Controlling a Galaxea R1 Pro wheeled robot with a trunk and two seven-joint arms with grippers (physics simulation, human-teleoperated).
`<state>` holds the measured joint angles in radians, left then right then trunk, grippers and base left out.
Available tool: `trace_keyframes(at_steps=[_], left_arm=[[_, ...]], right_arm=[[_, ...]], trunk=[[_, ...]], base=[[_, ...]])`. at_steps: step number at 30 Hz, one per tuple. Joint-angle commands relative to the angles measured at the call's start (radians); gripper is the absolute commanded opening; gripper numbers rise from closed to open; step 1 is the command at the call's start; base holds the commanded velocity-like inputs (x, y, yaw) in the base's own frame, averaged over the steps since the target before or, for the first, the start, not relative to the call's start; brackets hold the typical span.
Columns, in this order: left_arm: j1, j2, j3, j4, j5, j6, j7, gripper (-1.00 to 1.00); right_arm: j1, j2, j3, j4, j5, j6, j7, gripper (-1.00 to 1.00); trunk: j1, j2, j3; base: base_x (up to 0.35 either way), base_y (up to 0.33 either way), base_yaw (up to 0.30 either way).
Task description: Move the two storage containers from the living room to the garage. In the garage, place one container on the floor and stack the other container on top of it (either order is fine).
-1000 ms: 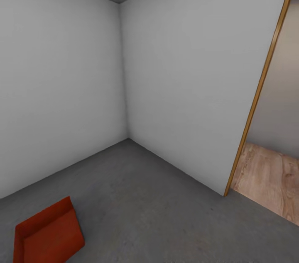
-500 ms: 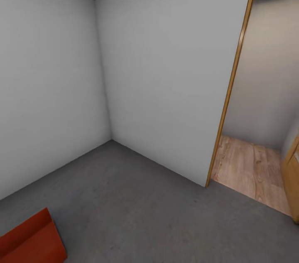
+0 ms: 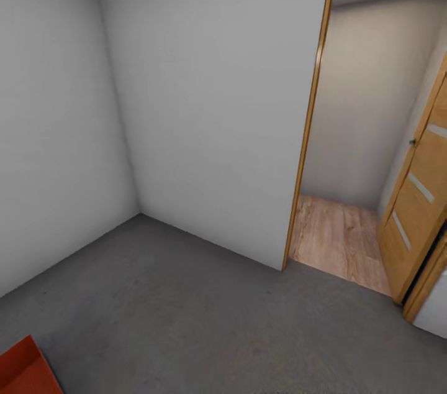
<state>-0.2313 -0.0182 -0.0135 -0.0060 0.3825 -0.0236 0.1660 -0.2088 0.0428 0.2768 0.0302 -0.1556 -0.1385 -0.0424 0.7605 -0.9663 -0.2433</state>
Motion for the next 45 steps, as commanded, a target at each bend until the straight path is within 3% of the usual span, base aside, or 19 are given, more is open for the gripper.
trace_keyframes(at_steps=[1, 39, 45], left_arm=[[0.0, 0.0, -0.002, 0.0, 0.006, -0.002, 0.003, 1.0], [0.0, -0.001, -0.002, 0.003, 0.006, -0.002, -0.002, 1.0], [0.0, -0.002, -0.002, 0.003, 0.006, -0.003, -0.029, 1.0]], right_arm=[[-0.001, 0.001, 0.009, 0.003, -0.01, -0.006, -0.002, 1.0], [-0.001, -0.002, 0.01, 0.002, -0.011, -0.002, -0.001, 1.0], [-0.001, -0.002, 0.009, 0.002, -0.015, -0.002, -0.001, 1.0]], trunk=[[0.0, -0.001, -0.002], [0.0, -0.001, -0.016], [0.0, -0.001, -0.018]], base=[[0.0, 0.0, -0.294], [0.0, 0.0, -0.297], [0.0, 0.0, -0.297]])
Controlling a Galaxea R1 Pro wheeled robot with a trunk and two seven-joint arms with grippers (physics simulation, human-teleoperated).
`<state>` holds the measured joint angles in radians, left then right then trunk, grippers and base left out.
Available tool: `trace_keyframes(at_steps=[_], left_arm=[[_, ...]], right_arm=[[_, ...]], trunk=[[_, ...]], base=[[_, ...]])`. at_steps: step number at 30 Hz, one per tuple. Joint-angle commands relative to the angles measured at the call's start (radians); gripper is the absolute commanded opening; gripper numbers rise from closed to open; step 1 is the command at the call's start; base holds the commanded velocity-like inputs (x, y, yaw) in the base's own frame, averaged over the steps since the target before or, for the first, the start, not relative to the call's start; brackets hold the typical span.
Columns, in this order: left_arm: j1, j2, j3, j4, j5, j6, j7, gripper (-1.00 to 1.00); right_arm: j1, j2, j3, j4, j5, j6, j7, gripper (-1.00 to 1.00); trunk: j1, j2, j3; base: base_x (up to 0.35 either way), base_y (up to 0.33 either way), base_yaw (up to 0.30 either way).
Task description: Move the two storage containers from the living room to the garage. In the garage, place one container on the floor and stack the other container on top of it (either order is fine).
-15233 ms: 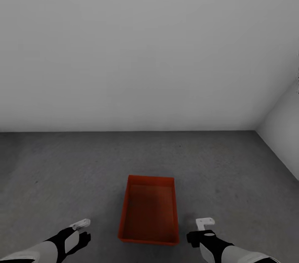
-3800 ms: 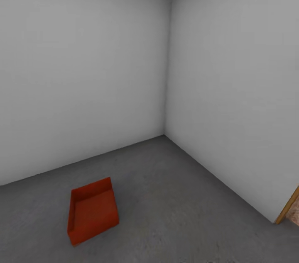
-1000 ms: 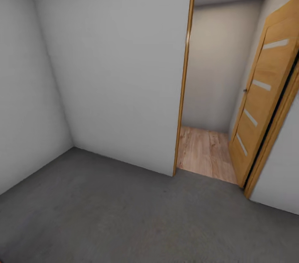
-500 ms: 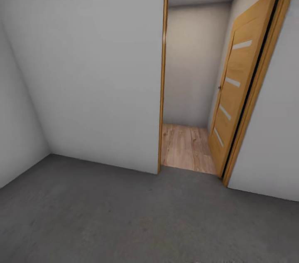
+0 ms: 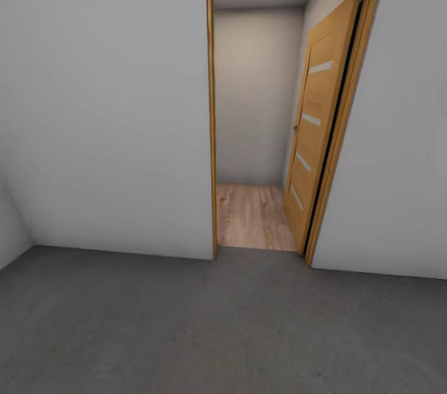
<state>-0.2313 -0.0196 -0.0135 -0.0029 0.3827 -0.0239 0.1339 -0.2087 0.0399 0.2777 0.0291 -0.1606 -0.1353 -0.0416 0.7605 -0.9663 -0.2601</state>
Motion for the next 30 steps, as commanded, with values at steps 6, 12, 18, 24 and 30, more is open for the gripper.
trace_keyframes(at_steps=[6, 12, 18, 24, 30], left_arm=[[0.0, 0.0, -0.002, 0.0, 0.004, -0.004, -0.022, 1.0], [0.0, 0.0, -0.002, 0.0, 0.005, -0.003, -0.026, 1.0], [0.0, 0.0, -0.002, 0.0, 0.004, -0.004, -0.027, 1.0], [0.0, -0.002, -0.002, 0.0, 0.004, -0.004, -0.027, 1.0], [0.0, -0.003, -0.003, 0.0, 0.004, -0.003, -0.026, 1.0]], right_arm=[[-0.001, 0.0, 0.008, 0.003, -0.013, -0.006, -0.001, 1.0], [-0.001, 0.0, 0.008, 0.003, -0.015, -0.007, -0.002, 1.0], [-0.001, 0.0, 0.008, 0.003, -0.016, -0.007, -0.003, 1.0], [-0.002, 0.0, 0.008, 0.003, -0.016, -0.007, -0.003, 1.0], [-0.001, 0.001, 0.008, 0.003, -0.016, -0.007, -0.004, 1.0]], trunk=[[0.0, -0.001, -0.002], [0.0, -0.001, -0.002], [0.0, -0.001, -0.002], [0.0, -0.001, -0.002], [0.0, -0.001, -0.002]], base=[[0.0, 0.0, -0.297], [0.0, 0.0, -0.297], [0.0, 0.0, -0.297], [0.0, 0.0, -0.297], [0.0, 0.0, -0.253]])
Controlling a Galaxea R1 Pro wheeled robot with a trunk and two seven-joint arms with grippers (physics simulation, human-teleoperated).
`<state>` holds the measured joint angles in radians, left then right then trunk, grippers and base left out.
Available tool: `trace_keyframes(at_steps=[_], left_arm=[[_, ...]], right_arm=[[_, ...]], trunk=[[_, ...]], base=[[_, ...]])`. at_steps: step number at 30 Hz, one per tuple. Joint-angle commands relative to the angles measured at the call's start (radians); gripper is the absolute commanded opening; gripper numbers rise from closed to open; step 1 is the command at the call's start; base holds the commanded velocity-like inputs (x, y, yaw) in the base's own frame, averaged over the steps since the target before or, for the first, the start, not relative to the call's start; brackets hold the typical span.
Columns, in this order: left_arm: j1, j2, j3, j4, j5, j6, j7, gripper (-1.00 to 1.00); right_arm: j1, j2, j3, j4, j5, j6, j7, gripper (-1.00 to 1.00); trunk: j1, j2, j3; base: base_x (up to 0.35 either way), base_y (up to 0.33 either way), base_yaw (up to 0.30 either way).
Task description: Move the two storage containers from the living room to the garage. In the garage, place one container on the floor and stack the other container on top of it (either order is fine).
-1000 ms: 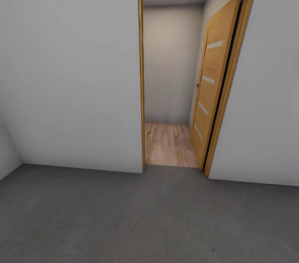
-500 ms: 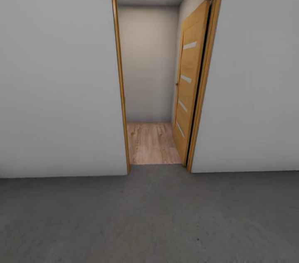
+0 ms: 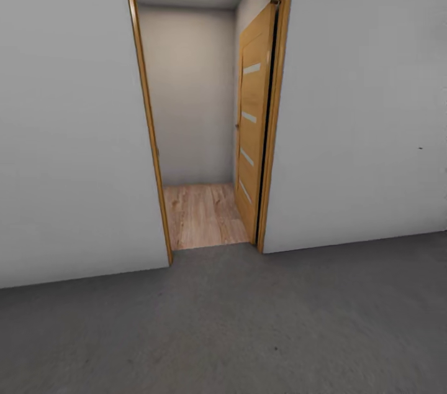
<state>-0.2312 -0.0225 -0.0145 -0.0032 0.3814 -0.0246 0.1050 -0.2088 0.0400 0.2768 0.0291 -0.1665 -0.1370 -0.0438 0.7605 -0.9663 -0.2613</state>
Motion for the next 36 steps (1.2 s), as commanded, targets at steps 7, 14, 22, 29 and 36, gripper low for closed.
trace_keyframes(at_steps=[7, 14, 22, 29, 36], left_arm=[[0.0, 0.001, -0.002, 0.0, 0.005, 0.006, 0.002, 1.0], [0.0, 0.002, -0.001, 0.0, 0.005, 0.013, 0.003, 1.0], [0.0, 0.004, -0.002, 0.0, 0.005, 0.013, 0.002, 1.0], [0.0, 0.004, -0.002, 0.0, 0.005, 0.013, 0.002, 1.0], [0.0, 0.004, -0.002, 0.0, 0.005, 0.014, 0.002, 1.0]], right_arm=[[-0.001, 0.002, 0.011, 0.003, 0.001, -0.003, 0.001, 1.0], [-0.001, 0.002, 0.014, 0.003, 0.004, 0.001, 0.002, 1.0], [-0.001, 0.001, 0.015, 0.003, 0.004, 0.002, 0.003, 1.0], [-0.001, 0.002, 0.016, 0.003, 0.005, 0.002, 0.004, 1.0], [-0.001, 0.0, 0.016, 0.003, 0.008, 0.003, 0.003, 1.0]], trunk=[[0.0, -0.001, -0.001], [0.0, -0.001, -0.001], [0.0, -0.001, -0.001], [0.0, -0.001, -0.001], [0.0, -0.001, -0.001]], base=[[0.181, 0.0, -0.052], [0.308, 0.0, -0.006], [0.322, 0.0, -0.001], [0.324, 0.0, 0.0], [0.324, 0.0, 0.0]])
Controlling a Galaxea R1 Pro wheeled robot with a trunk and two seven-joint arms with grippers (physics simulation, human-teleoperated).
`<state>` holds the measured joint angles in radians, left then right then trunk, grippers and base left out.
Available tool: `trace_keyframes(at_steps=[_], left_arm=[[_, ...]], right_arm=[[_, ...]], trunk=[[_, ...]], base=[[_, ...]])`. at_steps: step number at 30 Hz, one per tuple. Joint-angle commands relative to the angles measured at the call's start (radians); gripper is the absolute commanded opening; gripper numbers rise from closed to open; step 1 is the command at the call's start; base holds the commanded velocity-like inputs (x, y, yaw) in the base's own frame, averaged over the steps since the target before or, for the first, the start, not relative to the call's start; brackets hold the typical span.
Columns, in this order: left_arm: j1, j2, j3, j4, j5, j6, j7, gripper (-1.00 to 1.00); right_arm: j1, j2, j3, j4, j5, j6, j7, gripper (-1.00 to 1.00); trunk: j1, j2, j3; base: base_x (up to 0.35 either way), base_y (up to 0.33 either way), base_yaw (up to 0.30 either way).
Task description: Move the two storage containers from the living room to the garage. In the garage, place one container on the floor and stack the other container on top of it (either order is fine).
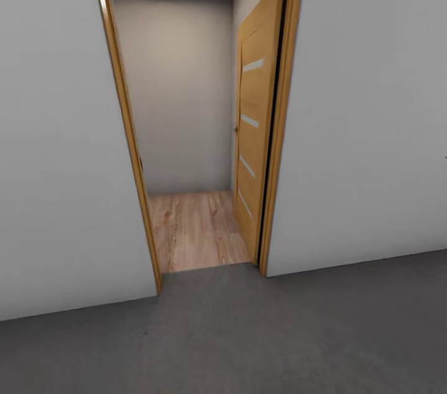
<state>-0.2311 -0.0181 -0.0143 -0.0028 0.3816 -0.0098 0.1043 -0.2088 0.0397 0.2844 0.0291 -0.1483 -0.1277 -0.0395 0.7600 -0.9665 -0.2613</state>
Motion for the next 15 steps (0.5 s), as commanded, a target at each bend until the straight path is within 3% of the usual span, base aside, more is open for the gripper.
trace_keyframes(at_steps=[1, 15], left_arm=[[-0.001, 0.0, -0.002, 0.0, 0.005, -0.001, 0.003, 1.0], [-0.001, 0.0, -0.002, 0.0, 0.005, -0.001, 0.003, 1.0]], right_arm=[[-0.001, 0.0, 0.009, 0.003, -0.01, -0.006, -0.001, 1.0], [-0.001, 0.006, 0.006, 0.003, -0.02, -0.006, -0.001, 1.0]], trunk=[[0.001, -0.001, -0.001], [0.001, -0.001, -0.001]], base=[[0.324, 0.0, 0.0], [0.324, 0.0, 0.0]])
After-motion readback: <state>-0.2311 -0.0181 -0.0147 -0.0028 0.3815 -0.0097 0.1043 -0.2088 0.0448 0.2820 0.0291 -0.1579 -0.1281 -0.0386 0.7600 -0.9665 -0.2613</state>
